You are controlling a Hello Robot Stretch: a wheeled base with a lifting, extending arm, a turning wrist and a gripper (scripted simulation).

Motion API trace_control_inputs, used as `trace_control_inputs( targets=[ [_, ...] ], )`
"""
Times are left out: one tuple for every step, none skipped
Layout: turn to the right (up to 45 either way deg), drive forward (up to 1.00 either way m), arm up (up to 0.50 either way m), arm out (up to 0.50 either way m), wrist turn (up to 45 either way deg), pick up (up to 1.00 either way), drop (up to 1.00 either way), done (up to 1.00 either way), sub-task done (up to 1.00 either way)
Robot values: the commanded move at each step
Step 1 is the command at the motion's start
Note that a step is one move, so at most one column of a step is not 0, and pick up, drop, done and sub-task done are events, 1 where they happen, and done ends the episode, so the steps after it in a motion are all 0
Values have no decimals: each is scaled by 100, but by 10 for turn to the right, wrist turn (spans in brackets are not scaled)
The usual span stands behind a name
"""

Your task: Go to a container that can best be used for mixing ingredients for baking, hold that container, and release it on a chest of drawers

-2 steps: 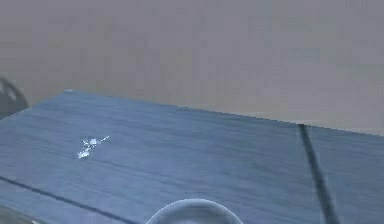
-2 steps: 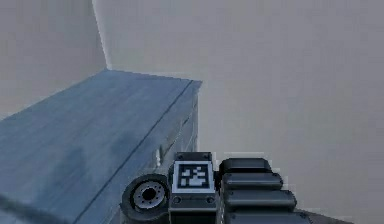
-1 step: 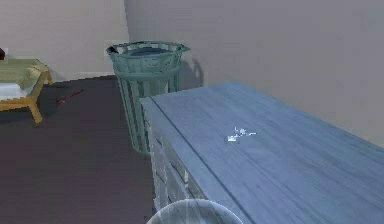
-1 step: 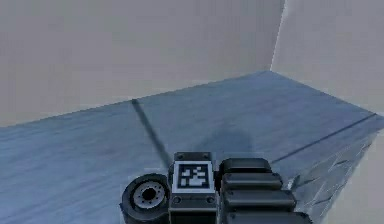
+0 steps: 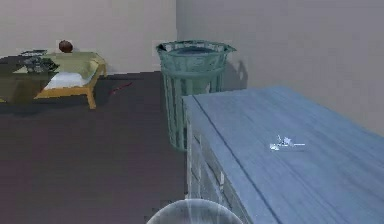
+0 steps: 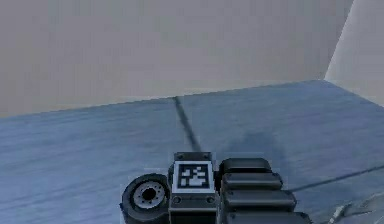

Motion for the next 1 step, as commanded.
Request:
trace_control_inputs(
  targets=[
    [0,10,0,0,0,0,0,0,0]
  ],
)
